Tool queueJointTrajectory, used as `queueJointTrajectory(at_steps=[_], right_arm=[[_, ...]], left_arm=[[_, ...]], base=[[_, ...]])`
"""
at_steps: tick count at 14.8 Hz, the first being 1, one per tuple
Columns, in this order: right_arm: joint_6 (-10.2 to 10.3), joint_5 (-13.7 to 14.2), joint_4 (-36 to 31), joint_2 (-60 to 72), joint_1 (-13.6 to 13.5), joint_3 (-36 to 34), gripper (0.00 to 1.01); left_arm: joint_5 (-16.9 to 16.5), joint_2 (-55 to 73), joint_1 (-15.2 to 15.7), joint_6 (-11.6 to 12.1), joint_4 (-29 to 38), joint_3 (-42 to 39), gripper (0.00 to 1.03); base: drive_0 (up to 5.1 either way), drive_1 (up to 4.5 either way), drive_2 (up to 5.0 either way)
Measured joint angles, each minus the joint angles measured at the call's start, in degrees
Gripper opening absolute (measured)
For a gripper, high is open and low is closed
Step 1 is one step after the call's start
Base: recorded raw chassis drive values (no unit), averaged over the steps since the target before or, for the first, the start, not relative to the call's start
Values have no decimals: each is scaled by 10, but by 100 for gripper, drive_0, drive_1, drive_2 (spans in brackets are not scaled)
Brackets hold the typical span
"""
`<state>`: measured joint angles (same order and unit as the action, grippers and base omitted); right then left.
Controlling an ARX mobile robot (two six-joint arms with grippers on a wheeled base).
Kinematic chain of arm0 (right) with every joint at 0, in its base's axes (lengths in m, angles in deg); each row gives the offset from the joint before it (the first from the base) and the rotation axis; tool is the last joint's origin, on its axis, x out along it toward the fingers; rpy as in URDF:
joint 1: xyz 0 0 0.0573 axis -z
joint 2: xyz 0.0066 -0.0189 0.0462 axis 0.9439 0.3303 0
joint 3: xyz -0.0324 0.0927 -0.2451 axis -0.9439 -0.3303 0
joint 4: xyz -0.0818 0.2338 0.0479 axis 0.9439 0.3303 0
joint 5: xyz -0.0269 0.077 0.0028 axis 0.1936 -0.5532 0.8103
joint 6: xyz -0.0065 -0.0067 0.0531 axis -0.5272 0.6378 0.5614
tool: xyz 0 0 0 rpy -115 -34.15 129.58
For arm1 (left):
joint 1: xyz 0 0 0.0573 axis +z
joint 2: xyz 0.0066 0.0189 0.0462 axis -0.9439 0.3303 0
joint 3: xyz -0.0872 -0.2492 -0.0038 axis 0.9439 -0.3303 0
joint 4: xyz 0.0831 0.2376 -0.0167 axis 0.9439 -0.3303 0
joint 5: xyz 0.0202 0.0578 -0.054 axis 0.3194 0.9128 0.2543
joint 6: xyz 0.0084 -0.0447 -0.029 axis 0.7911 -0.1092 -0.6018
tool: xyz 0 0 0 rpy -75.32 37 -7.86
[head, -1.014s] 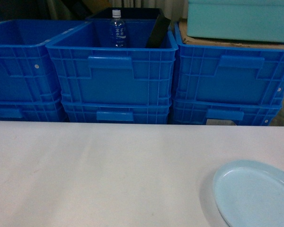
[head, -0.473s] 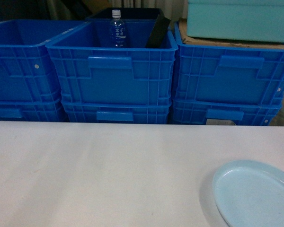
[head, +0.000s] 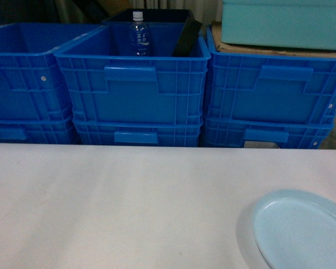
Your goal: Place blue tray on left shelf second layer neatly
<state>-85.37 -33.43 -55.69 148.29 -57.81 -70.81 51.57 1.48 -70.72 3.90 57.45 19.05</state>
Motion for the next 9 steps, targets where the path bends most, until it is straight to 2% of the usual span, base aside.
queueJointTrajectory(at_steps=[5,9], right_arm=[[-19,-13,-66,245,10,66,98],[-22,-16,-81,326,14,85,98]], left_arm=[[0,0,0,0,0,0,98],[0,0,0,0,0,0,98]], base=[[0,0,0],[0,0,0]])
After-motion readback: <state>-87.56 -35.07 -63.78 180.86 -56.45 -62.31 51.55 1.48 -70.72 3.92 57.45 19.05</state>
